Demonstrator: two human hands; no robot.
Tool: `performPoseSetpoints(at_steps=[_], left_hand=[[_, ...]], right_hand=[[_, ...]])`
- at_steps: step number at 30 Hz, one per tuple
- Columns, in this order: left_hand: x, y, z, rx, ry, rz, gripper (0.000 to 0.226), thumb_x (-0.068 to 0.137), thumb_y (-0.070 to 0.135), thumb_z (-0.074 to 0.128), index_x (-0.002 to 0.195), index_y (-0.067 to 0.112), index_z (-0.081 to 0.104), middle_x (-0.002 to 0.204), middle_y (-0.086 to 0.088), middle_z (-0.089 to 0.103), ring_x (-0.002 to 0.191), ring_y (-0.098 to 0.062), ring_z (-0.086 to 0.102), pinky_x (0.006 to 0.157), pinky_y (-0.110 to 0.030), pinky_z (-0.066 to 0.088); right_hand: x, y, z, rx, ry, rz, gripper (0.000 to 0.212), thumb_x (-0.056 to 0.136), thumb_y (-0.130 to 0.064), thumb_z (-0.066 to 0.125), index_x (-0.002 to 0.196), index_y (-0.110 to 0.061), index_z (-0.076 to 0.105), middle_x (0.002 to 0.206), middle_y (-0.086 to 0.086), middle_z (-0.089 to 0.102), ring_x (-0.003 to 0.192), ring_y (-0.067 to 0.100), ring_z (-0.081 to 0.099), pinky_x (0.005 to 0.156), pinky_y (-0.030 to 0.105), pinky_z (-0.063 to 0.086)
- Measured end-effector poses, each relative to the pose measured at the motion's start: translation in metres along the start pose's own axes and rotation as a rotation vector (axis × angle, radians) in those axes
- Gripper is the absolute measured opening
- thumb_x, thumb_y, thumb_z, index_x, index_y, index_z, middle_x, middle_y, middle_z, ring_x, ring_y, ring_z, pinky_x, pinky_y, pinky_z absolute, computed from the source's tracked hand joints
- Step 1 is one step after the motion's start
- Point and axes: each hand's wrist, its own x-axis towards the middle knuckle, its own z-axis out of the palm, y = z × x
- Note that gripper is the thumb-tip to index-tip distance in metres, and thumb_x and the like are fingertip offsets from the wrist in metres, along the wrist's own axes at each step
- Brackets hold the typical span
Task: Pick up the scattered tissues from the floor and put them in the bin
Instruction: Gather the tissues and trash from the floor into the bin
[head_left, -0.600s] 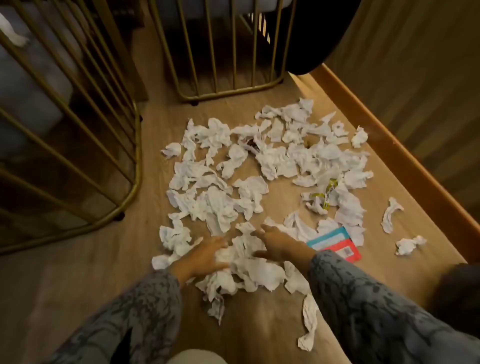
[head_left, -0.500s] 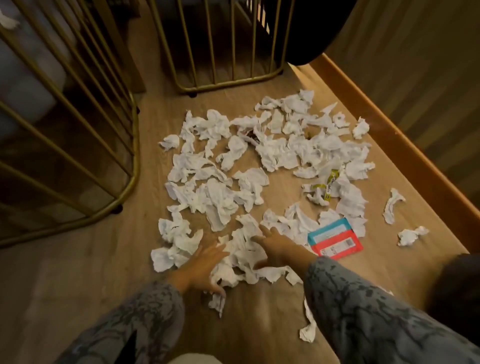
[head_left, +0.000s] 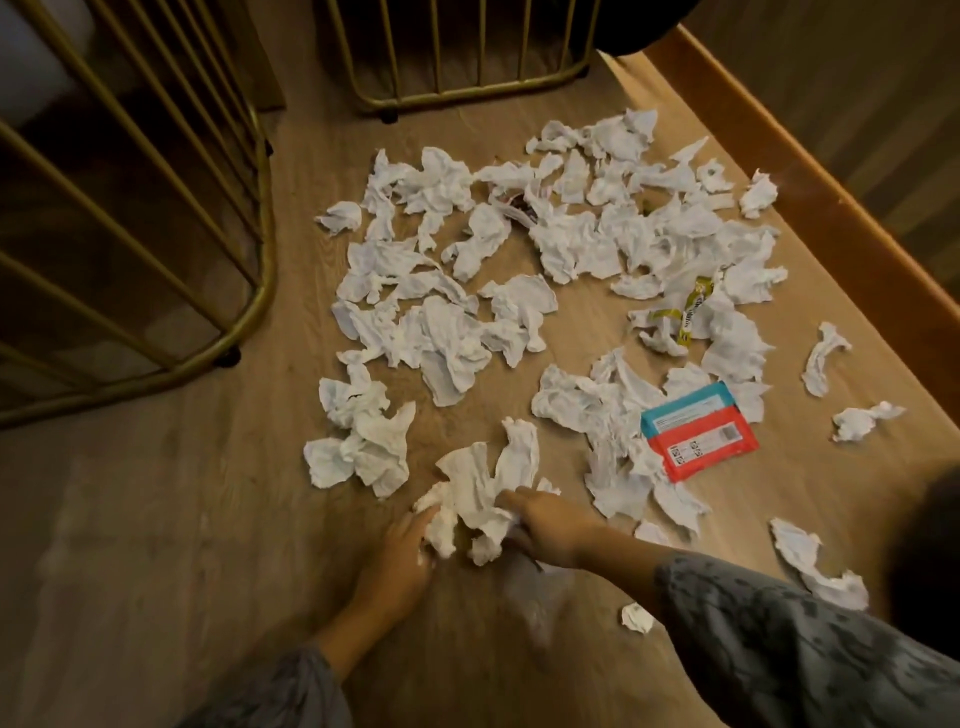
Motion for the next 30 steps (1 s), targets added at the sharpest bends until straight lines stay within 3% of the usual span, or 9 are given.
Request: performPoseSetpoints(at_steps=[2,5,8,11,14,17,22,26,30], left_hand=[[0.004,0.009,-0.002,-0.110,0.122,-0.048,0.018,0.089,0.015,0.054,0.101,0.009,0.065,0.101,-0.006,0.066,0.092,-0.019,0.063,0.080,-0.028,0.047],[0.008,0.018,-0.012,-0.283,0.290,-0.051,0.036,0.082,0.041,0.045,0.066,0.010,0.054,0.058,-0.003,0.052,0.053,-0.012,0.049,0.050,-0.030,0.042],[0.018,0.024,-0.018,-0.301,0.354,-0.071,0.045,0.081,0.054,0.056,0.077,0.009,0.055,0.071,-0.005,0.054,0.062,-0.013,0.054,0.056,-0.021,0.046],[0.032,0.030,-0.013,-0.325,0.287,-0.106,0.041,0.077,0.037,0.077,0.100,0.009,0.058,0.095,0.001,0.056,0.083,-0.008,0.057,0.074,-0.015,0.048],[0.039,0.037,-0.002,-0.207,0.169,-0.017,0.035,0.086,0.007,0.067,0.120,0.007,0.059,0.118,-0.004,0.059,0.108,-0.016,0.058,0.086,-0.010,0.042],[0.033,0.042,0.005,-0.232,0.093,0.004,0.065,0.083,-0.014,0.057,0.139,0.017,0.047,0.125,0.003,0.052,0.114,-0.009,0.051,0.085,0.003,0.035],[0.010,0.020,0.002,-0.114,0.075,0.143,0.035,0.080,0.000,0.068,0.109,0.020,0.068,0.121,0.004,0.046,0.113,-0.007,0.044,0.096,-0.016,0.043],[-0.015,-0.016,0.009,0.199,-0.045,0.235,0.051,0.078,0.065,0.061,0.117,0.032,0.058,0.132,0.017,0.036,0.130,-0.004,0.024,0.110,-0.033,0.022],[-0.018,-0.014,0.011,0.042,0.043,0.231,0.041,0.094,0.060,0.038,0.076,0.028,0.055,0.089,0.021,0.050,0.089,0.000,0.047,0.078,-0.030,0.045]], right_hand=[[-0.004,-0.005,-0.005,0.158,0.015,0.002,0.026,0.100,-0.030,0.043,0.122,-0.020,0.050,0.104,0.005,0.059,0.087,0.016,0.053,0.079,0.032,0.042],[-0.008,-0.007,-0.016,0.366,0.097,0.050,0.032,0.102,-0.020,0.034,0.084,-0.009,0.059,0.084,0.015,0.054,0.078,0.023,0.050,0.080,0.041,0.043],[-0.011,-0.005,-0.026,0.554,0.361,0.082,0.044,0.090,-0.037,0.033,0.061,-0.009,0.051,0.062,0.010,0.044,0.057,0.012,0.040,0.062,0.035,0.038],[-0.001,0.003,-0.034,0.538,0.608,0.186,0.067,0.090,-0.064,0.039,0.056,-0.008,0.051,0.057,0.003,0.048,0.051,0.008,0.042,0.054,0.027,0.035],[0.019,0.013,-0.034,0.235,0.600,0.285,0.039,0.092,-0.045,0.057,0.083,-0.008,0.065,0.097,0.008,0.056,0.078,0.020,0.056,0.068,0.032,0.044],[0.029,0.009,-0.032,0.121,0.600,0.256,0.031,0.091,-0.029,0.056,0.119,-0.015,0.052,0.123,0.011,0.053,0.104,0.028,0.054,0.085,0.041,0.047],[0.017,0.005,0.002,-0.201,0.326,0.109,0.075,0.089,-0.071,0.040,0.152,-0.039,0.016,0.162,0.012,0.008,0.144,0.037,0.018,0.109,0.055,0.028],[-0.004,0.019,0.037,-0.446,0.224,-0.116,0.066,0.090,-0.072,0.034,0.143,-0.032,0.039,0.142,0.017,0.047,0.124,0.038,0.049,0.090,0.050,0.049],[0.014,0.024,0.018,-0.426,0.254,-0.232,0.040,0.097,-0.052,0.039,0.117,-0.024,0.059,0.113,0.006,0.059,0.095,0.022,0.059,0.066,0.035,0.052]])
